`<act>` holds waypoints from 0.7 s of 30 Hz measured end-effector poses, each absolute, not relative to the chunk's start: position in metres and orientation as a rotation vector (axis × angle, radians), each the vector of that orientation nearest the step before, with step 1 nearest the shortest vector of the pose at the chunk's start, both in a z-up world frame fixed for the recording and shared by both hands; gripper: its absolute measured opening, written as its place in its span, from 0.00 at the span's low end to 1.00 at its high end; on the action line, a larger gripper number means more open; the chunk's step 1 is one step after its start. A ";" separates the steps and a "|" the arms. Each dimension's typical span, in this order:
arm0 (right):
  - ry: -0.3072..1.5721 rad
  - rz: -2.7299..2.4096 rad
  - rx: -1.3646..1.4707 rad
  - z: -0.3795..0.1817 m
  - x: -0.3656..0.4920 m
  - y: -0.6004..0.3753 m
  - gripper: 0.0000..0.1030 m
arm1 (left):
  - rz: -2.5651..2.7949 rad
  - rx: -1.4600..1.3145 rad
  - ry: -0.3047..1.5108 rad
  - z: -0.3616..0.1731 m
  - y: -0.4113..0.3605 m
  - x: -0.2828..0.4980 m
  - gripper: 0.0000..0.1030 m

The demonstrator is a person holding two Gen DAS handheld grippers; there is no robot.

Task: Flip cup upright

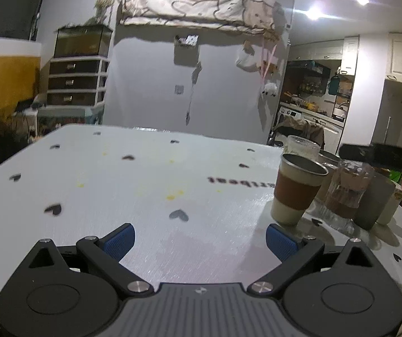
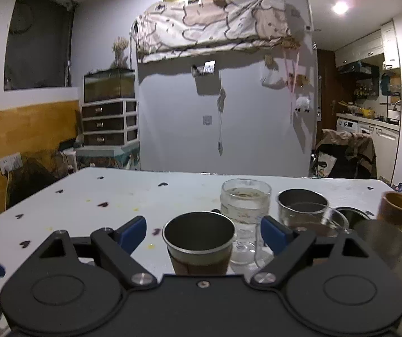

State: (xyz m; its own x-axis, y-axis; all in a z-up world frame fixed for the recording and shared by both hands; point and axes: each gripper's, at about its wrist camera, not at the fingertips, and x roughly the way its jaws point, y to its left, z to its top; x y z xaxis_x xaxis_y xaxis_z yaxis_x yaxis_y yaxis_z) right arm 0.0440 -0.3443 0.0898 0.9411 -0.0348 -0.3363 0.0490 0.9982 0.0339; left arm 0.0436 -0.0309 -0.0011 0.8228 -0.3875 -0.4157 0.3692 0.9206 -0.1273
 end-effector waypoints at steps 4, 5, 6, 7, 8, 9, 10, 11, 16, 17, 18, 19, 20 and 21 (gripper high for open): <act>0.308 -0.057 0.059 0.089 0.014 -0.352 0.87 | -0.413 -0.019 0.414 0.005 -0.041 0.036 0.96; 0.300 -0.063 0.063 0.088 0.007 -0.354 0.87 | -0.417 -0.015 0.405 0.006 -0.043 0.034 0.96; 0.290 -0.069 0.068 0.087 0.000 -0.356 0.87 | -0.421 -0.010 0.396 0.007 -0.046 0.031 0.96; 0.283 -0.077 0.070 0.086 -0.007 -0.358 0.87 | -0.425 -0.004 0.386 0.008 -0.048 0.030 0.96; 0.274 -0.087 0.071 0.084 -0.014 -0.360 0.87 | -0.429 0.003 0.375 0.009 -0.050 0.027 0.96; 0.263 -0.099 0.071 0.083 -0.021 -0.361 0.88 | -0.433 0.008 0.368 0.009 -0.052 0.025 0.96; 0.255 -0.108 0.069 0.082 -0.026 -0.362 0.88 | -0.437 0.013 0.363 0.009 -0.054 0.022 0.96; 0.248 -0.117 0.065 0.080 -0.032 -0.362 0.88 | -0.439 0.015 0.358 0.009 -0.055 0.021 0.96; 0.238 -0.134 0.070 0.071 -0.055 -0.366 0.90 | -0.441 0.033 0.326 0.007 -0.062 0.011 0.99; 0.237 -0.140 0.068 0.069 -0.059 -0.367 0.91 | -0.442 0.035 0.320 0.007 -0.062 0.009 1.00; 0.234 -0.150 0.063 0.067 -0.063 -0.366 0.93 | -0.444 0.036 0.314 0.007 -0.062 0.008 1.00; 0.232 -0.160 0.057 0.064 -0.067 -0.366 0.93 | -0.445 0.038 0.307 0.006 -0.063 0.006 1.00; 0.230 -0.168 0.052 0.063 -0.069 -0.365 0.94 | -0.445 0.042 0.302 0.006 -0.063 0.004 1.00; 0.229 -0.173 0.047 0.061 -0.072 -0.365 0.94 | -0.445 0.047 0.298 0.005 -0.064 0.002 1.00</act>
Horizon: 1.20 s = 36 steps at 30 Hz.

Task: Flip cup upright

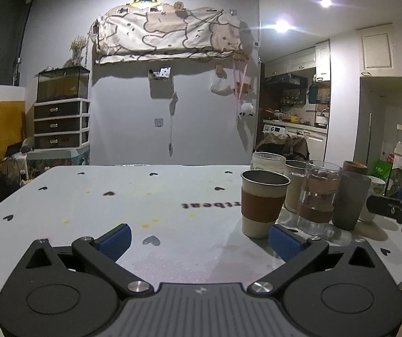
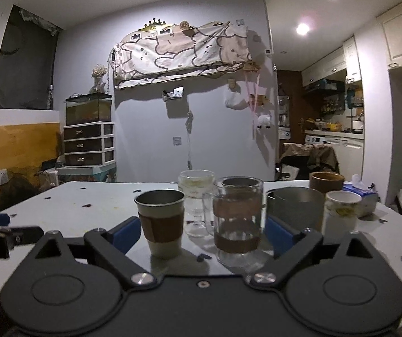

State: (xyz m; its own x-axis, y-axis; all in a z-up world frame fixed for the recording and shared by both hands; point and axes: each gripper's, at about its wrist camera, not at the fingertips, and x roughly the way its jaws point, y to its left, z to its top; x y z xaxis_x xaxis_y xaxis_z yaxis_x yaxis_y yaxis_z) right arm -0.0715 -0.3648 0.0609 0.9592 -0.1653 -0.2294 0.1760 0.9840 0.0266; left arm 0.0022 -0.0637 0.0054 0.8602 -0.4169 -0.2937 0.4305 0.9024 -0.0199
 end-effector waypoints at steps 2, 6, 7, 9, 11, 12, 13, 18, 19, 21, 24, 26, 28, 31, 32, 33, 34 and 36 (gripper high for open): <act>0.231 -0.183 0.039 0.058 -0.076 -0.362 0.95 | -0.443 0.061 0.290 0.004 -0.065 -0.001 1.00; 0.213 -0.205 0.008 0.055 -0.085 -0.356 1.00 | -0.440 0.083 0.285 0.002 -0.068 -0.006 1.00; 0.209 -0.209 0.001 0.054 -0.087 -0.355 1.00 | -0.440 0.086 0.285 0.001 -0.068 -0.007 1.00; 0.205 -0.211 -0.004 0.055 -0.089 -0.352 1.00 | -0.444 0.084 0.284 0.000 -0.068 -0.009 1.00; 0.210 -0.214 -0.002 0.054 -0.091 -0.351 1.00 | -0.450 0.080 0.286 -0.001 -0.068 -0.010 1.00; 0.212 -0.217 0.000 0.054 -0.092 -0.350 1.00 | -0.451 0.079 0.286 -0.002 -0.068 -0.011 1.00; 0.215 -0.220 0.003 0.053 -0.094 -0.350 1.00 | -0.453 0.079 0.287 -0.003 -0.068 -0.012 1.00; 0.234 -0.234 0.004 0.049 -0.098 -0.349 1.00 | -0.455 0.077 0.288 -0.004 -0.069 -0.013 1.00; 0.237 -0.235 0.003 0.048 -0.098 -0.349 1.00 | -0.455 0.078 0.287 -0.004 -0.069 -0.013 1.00; 0.239 -0.234 0.004 0.047 -0.099 -0.349 1.00 | -0.453 0.080 0.287 -0.004 -0.069 -0.013 1.00; 0.238 -0.236 0.002 0.047 -0.099 -0.349 1.00 | -0.455 0.079 0.285 -0.004 -0.069 -0.013 1.00; 0.235 -0.237 -0.001 0.046 -0.100 -0.348 1.00 | -0.455 0.080 0.282 -0.005 -0.070 -0.014 1.00; 0.232 -0.238 -0.005 0.047 -0.102 -0.347 1.00 | -0.456 0.080 0.282 -0.006 -0.071 -0.015 1.00; 0.229 -0.239 -0.006 0.049 -0.103 -0.347 1.00 | -0.454 0.080 0.283 -0.006 -0.071 -0.015 1.00; 0.229 -0.239 -0.006 0.049 -0.103 -0.347 1.00 | -0.455 0.080 0.282 -0.006 -0.071 -0.015 1.00; 0.229 -0.239 -0.006 0.048 -0.104 -0.347 1.00 | -0.455 0.080 0.282 -0.006 -0.071 -0.015 1.00; 0.229 -0.238 -0.006 0.048 -0.103 -0.347 1.00 | -0.454 0.081 0.281 -0.006 -0.071 -0.015 1.00; 0.229 -0.237 -0.006 0.048 -0.104 -0.347 1.00 | -0.455 0.081 0.281 -0.006 -0.071 -0.015 1.00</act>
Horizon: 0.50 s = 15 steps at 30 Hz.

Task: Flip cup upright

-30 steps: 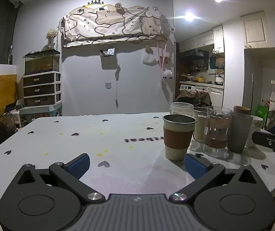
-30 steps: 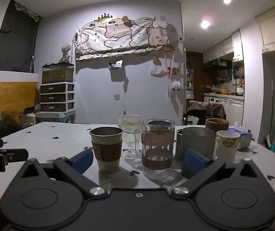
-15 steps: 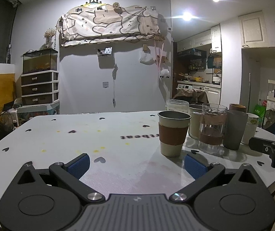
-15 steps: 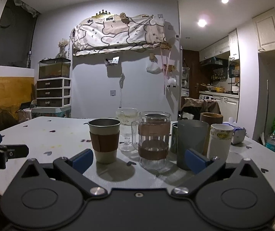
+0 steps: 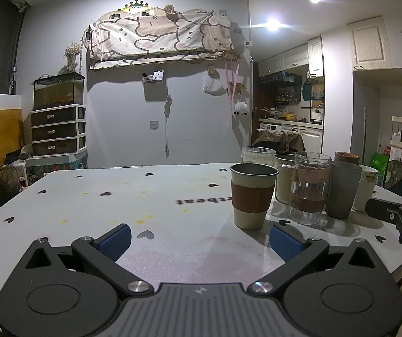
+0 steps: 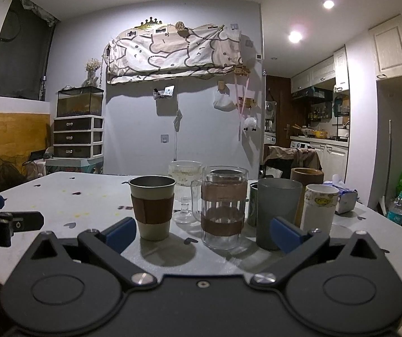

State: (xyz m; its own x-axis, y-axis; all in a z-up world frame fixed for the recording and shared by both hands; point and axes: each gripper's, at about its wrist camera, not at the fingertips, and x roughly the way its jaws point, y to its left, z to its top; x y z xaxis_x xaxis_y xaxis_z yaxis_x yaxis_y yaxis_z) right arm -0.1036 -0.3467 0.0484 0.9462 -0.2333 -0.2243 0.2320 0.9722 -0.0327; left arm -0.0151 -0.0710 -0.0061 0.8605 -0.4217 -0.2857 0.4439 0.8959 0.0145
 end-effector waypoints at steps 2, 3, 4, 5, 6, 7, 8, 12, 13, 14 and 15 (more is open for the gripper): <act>0.229 -0.235 -0.005 0.050 -0.104 -0.347 1.00 | -0.455 0.080 0.282 -0.006 -0.071 -0.015 1.00; 0.229 -0.235 -0.005 0.050 -0.104 -0.347 1.00 | -0.455 0.081 0.282 -0.006 -0.071 -0.015 1.00; 0.228 -0.236 -0.005 0.050 -0.104 -0.347 1.00 | -0.455 0.081 0.282 -0.006 -0.071 -0.015 1.00; 0.228 -0.235 -0.005 0.050 -0.105 -0.347 1.00 | -0.455 0.081 0.281 -0.006 -0.071 -0.015 1.00; 0.228 -0.236 -0.006 0.050 -0.104 -0.346 1.00 | -0.455 0.081 0.281 -0.006 -0.071 -0.015 1.00; 0.227 -0.236 -0.006 0.050 -0.104 -0.346 1.00 | -0.454 0.082 0.281 -0.006 -0.071 -0.015 1.00; 0.227 -0.236 -0.006 0.050 -0.104 -0.346 1.00 | -0.454 0.082 0.281 -0.006 -0.071 -0.015 1.00; 0.227 -0.236 -0.005 0.050 -0.105 -0.346 1.00 | -0.453 0.083 0.281 -0.006 -0.071 -0.015 1.00; 0.227 -0.235 -0.005 0.050 -0.105 -0.346 1.00 | -0.452 0.083 0.281 -0.006 -0.071 -0.015 1.00; 0.226 -0.235 -0.005 0.050 -0.105 -0.346 1.00 | -0.454 0.082 0.281 -0.006 -0.071 -0.015 1.00; 0.226 -0.235 -0.006 0.050 -0.105 -0.346 1.00 | -0.454 0.082 0.281 -0.006 -0.071 -0.015 1.00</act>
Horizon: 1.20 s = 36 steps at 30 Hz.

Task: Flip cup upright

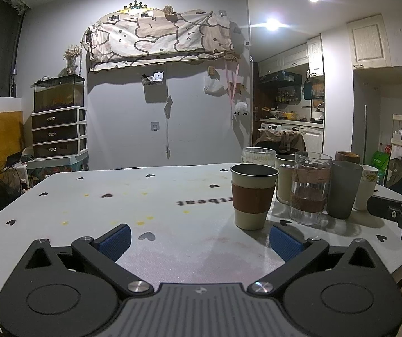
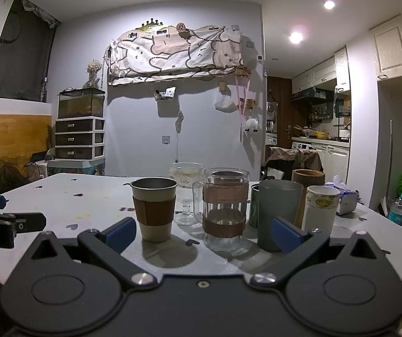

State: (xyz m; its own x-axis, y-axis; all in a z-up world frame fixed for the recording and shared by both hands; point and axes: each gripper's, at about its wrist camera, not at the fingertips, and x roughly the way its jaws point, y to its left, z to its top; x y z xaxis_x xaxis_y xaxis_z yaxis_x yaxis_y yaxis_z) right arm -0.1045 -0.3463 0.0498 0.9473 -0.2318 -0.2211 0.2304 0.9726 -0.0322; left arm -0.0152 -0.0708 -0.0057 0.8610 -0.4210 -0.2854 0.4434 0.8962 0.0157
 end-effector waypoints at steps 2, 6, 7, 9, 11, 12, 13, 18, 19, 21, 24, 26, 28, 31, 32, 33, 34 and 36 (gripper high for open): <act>0.224 -0.233 -0.007 0.054 -0.105 -0.345 1.00 | -0.453 0.082 0.281 -0.006 -0.071 -0.015 1.00; 0.224 -0.234 -0.006 0.055 -0.105 -0.345 1.00 | -0.454 0.083 0.279 -0.006 -0.071 -0.016 1.00; 0.224 -0.234 -0.006 0.054 -0.105 -0.345 1.00 | -0.454 0.082 0.280 -0.006 -0.071 -0.015 1.00; 0.224 -0.233 -0.006 0.054 -0.105 -0.345 1.00 | -0.454 0.082 0.281 -0.006 -0.071 -0.015 1.00; 0.225 -0.233 -0.006 0.054 -0.105 -0.345 1.00 | -0.453 0.082 0.281 -0.006 -0.071 -0.015 1.00; 0.224 -0.233 -0.006 0.054 -0.105 -0.345 1.00 | -0.453 0.083 0.280 -0.006 -0.071 -0.015 1.00; 0.224 -0.234 -0.005 0.054 -0.105 -0.345 1.00 | -0.452 0.082 0.280 -0.006 -0.071 -0.016 1.00; 0.223 -0.234 -0.005 0.055 -0.105 -0.345 1.00 | -0.453 0.083 0.280 -0.006 -0.071 -0.016 1.00; 0.223 -0.234 -0.005 0.055 -0.105 -0.344 1.00 | -0.453 0.083 0.280 -0.006 -0.071 -0.015 1.00; 0.224 -0.234 -0.004 0.055 -0.105 -0.345 1.00 | -0.453 0.082 0.280 -0.006 -0.071 -0.016 1.00; 0.224 -0.233 -0.003 0.055 -0.105 -0.345 1.00 | -0.453 0.083 0.280 -0.006 -0.071 -0.016 1.00; 0.225 -0.234 -0.003 0.055 -0.105 -0.345 1.00 | -0.454 0.083 0.280 -0.006 -0.071 -0.015 1.00; 0.225 -0.235 -0.003 0.055 -0.105 -0.345 1.00 | -0.454 0.083 0.280 -0.006 -0.071 -0.016 1.00; 0.225 -0.234 -0.003 0.054 -0.105 -0.345 1.00 | -0.454 0.083 0.280 -0.006 -0.071 -0.016 1.00; 0.225 -0.234 -0.003 0.054 -0.105 -0.345 1.00 | -0.454 0.083 0.280 -0.006 -0.071 -0.016 1.00; 0.225 -0.235 -0.003 0.055 -0.105 -0.345 1.00 | -0.453 0.083 0.280 -0.006 -0.071 -0.015 1.00; 0.225 -0.235 -0.003 0.054 -0.105 -0.345 1.00 | -0.453 0.083 0.280 -0.006 -0.071 -0.016 1.00; 0.224 -0.234 -0.003 0.054 -0.105 -0.345 1.00 | -0.453 0.083 0.280 -0.006 -0.071 -0.015 1.00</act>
State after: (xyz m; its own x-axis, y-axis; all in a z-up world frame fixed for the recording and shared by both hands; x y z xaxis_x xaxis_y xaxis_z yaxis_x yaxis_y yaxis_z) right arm -0.1049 -0.3453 0.0542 0.9479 -0.2307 -0.2199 0.2299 0.9728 -0.0295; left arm -0.0154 -0.0708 -0.0062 0.8615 -0.4202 -0.2849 0.4429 0.8964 0.0172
